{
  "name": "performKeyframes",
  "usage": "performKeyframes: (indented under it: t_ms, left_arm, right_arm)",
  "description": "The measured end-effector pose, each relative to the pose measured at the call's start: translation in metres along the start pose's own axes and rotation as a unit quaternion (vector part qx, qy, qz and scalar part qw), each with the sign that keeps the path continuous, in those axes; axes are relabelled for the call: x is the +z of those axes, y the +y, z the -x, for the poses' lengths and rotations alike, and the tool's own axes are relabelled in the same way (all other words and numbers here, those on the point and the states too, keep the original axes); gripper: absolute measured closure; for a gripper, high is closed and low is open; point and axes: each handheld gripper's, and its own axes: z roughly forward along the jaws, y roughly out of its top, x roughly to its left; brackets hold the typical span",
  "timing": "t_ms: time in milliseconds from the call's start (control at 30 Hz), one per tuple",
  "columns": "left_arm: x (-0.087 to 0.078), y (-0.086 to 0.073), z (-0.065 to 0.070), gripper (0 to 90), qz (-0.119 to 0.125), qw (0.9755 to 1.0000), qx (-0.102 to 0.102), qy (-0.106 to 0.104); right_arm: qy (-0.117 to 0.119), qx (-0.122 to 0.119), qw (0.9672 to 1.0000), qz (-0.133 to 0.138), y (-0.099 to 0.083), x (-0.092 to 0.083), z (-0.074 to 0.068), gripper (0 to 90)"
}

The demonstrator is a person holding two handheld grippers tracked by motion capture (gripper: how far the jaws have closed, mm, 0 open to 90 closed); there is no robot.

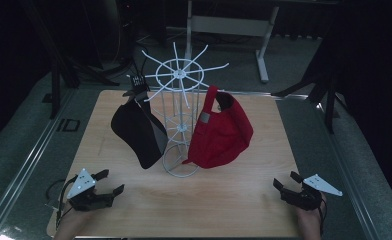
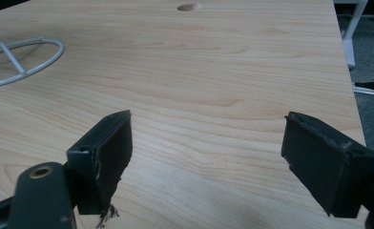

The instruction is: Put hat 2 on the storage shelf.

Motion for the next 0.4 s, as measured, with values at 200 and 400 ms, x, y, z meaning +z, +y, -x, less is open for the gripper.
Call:
performKeyframes:
  t_ms: [200, 400]
  left_arm:
    - [-0.0022, -0.0048, -0.0002, 14.5, 0.007, 0.9996, 0.002, 0.026]
    - [-0.0043, -0.0068, -0.0022, 14.5, 0.012, 0.9992, -0.003, 0.038]
  right_arm:
    - [-0.001, 0.000, 1.0000, 0.001, 0.0000, -0.0001, 0.0004, 17.6]
    - [-0.001, -0.001, 1.0000, 0.001, 0.0001, 0.0002, 0.0004, 17.7]
